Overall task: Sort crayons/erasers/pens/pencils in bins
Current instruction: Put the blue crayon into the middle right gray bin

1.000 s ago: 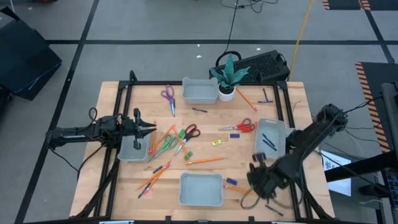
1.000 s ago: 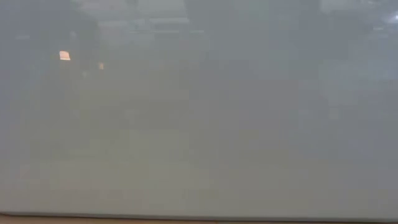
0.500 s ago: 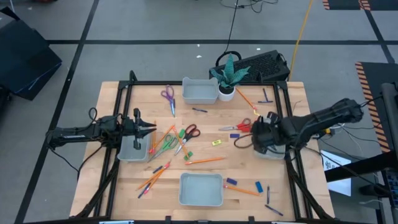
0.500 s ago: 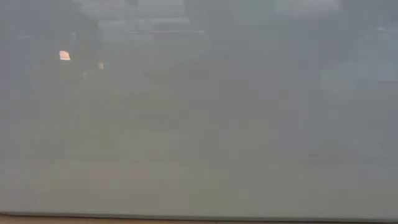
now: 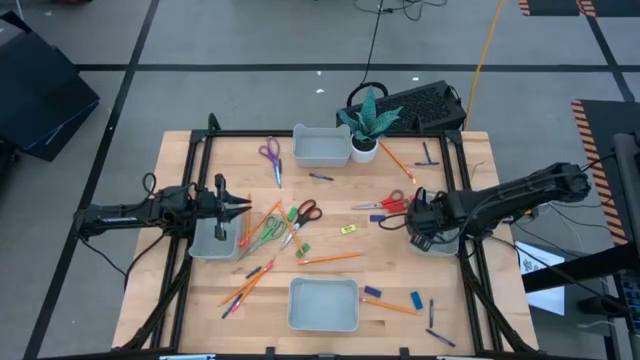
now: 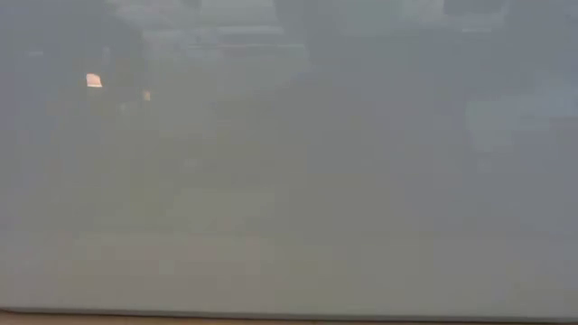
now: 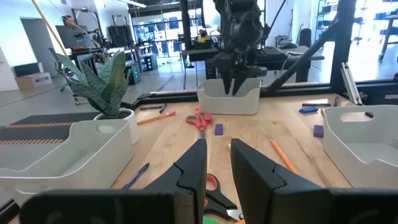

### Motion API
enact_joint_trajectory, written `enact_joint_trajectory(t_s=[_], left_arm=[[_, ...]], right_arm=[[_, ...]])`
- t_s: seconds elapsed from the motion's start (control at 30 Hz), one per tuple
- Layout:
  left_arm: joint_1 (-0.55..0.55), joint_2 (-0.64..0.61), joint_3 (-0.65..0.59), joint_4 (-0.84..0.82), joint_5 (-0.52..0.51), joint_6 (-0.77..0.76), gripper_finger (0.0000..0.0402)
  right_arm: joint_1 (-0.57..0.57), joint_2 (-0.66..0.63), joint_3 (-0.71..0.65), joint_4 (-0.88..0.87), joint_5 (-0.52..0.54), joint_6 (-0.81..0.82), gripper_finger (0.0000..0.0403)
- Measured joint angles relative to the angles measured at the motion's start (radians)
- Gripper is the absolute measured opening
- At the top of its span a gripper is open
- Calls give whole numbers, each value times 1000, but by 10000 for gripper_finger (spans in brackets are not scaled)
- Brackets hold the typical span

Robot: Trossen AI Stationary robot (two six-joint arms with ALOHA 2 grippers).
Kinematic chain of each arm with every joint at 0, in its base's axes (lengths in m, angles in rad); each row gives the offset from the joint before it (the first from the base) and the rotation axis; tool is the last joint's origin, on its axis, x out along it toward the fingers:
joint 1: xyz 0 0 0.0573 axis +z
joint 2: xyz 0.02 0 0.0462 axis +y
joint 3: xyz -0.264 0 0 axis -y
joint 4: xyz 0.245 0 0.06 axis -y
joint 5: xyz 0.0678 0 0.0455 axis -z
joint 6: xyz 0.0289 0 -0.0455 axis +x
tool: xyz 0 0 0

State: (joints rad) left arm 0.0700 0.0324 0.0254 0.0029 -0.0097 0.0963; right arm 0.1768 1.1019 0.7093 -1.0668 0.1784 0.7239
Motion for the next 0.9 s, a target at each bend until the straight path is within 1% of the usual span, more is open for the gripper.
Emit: enact_joint_trajectory(t_s=[0.07, 0.17, 0.27, 0.33, 0.43, 0.5, 0.57, 0.67, 0.8, 0.9], left_arm=[[0, 0, 0, 0, 0, 0, 76], [0, 0, 0, 0, 0, 0, 76], [0, 0, 0, 0, 0, 0, 76], [0, 0, 0, 0, 0, 0, 76], [0, 0, 0, 0, 0, 0, 76], [0, 0, 0, 0, 0, 0, 76], [0, 0, 0, 0, 0, 0, 76], [0, 0, 0, 0, 0, 0, 76], [0, 0, 0, 0, 0, 0, 76], [0, 0, 0, 0, 0, 0, 76]], right_arm=[[27, 0, 49, 0, 1, -11, 115], [114, 7, 144, 21, 3, -29, 122], [245, 38, 225, 83, 10, -46, 118], [340, 77, 269, 157, 10, -71, 115], [492, 156, 312, 280, 11, -158, 111], [591, 212, 326, 355, 4, -257, 110], [681, 265, 327, 393, 4, -348, 110], [782, 337, 315, 396, 0, -400, 110], [854, 416, 287, 402, -3, -390, 110], [881, 462, 267, 418, -38, -412, 110]])
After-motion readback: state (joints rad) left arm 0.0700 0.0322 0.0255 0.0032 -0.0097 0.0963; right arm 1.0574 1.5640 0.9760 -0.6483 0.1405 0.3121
